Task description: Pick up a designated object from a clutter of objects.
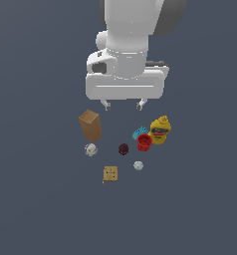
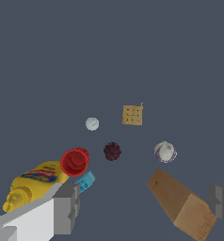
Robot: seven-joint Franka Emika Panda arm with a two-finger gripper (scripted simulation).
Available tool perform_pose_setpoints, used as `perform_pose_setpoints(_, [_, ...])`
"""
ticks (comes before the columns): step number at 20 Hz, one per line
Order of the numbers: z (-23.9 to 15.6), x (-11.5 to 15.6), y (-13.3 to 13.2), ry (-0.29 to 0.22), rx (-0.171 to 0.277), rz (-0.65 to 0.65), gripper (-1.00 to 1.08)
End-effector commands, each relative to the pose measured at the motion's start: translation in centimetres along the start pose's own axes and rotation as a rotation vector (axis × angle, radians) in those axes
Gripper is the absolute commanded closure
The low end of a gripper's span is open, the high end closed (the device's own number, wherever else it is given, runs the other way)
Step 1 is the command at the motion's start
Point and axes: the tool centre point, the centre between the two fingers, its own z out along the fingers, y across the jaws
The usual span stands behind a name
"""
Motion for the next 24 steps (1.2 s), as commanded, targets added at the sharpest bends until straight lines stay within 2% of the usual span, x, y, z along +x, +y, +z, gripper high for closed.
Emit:
perform_pose_setpoints(1, [0.0, 0.0, 0.0, 0.0, 0.0, 0.0, -0.92])
perform_pose_setpoints(10, [0.1, 0.1, 0.2, -0.016, -0.026, -0.019, -0.92])
perform_pose_setpoints(17, [0.3, 0.2, 0.1, -0.016, -0.025, -0.01, -0.92])
perform_pose_setpoints(24, [2.3, 1.0, -0.6, -0.019, -0.018, 0.045, -0.92])
